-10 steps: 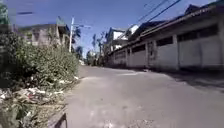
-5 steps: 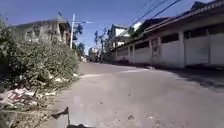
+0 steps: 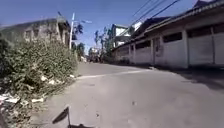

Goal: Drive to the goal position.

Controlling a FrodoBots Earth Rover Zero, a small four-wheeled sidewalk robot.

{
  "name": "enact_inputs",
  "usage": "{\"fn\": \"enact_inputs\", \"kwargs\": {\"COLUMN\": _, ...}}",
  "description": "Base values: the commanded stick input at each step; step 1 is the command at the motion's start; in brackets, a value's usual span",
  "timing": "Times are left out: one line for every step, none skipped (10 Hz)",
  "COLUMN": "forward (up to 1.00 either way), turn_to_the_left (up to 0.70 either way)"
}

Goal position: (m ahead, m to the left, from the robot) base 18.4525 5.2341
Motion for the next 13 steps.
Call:
{"fn": "enact_inputs", "kwargs": {"forward": 0.7, "turn_to_the_left": -0.03}}
{"fn": "enact_inputs", "kwargs": {"forward": 0.7, "turn_to_the_left": -0.03}}
{"fn": "enact_inputs", "kwargs": {"forward": 0.7, "turn_to_the_left": -0.03}}
{"fn": "enact_inputs", "kwargs": {"forward": 0.7, "turn_to_the_left": -0.03}}
{"fn": "enact_inputs", "kwargs": {"forward": 0.7, "turn_to_the_left": -0.03}}
{"fn": "enact_inputs", "kwargs": {"forward": 0.7, "turn_to_the_left": -0.03}}
{"fn": "enact_inputs", "kwargs": {"forward": 0.7, "turn_to_the_left": -0.03}}
{"fn": "enact_inputs", "kwargs": {"forward": 0.7, "turn_to_the_left": -0.03}}
{"fn": "enact_inputs", "kwargs": {"forward": 0.7, "turn_to_the_left": -0.03}}
{"fn": "enact_inputs", "kwargs": {"forward": 0.7, "turn_to_the_left": -0.03}}
{"fn": "enact_inputs", "kwargs": {"forward": 0.7, "turn_to_the_left": -0.03}}
{"fn": "enact_inputs", "kwargs": {"forward": 0.7, "turn_to_the_left": -0.03}}
{"fn": "enact_inputs", "kwargs": {"forward": 0.7, "turn_to_the_left": -0.03}}
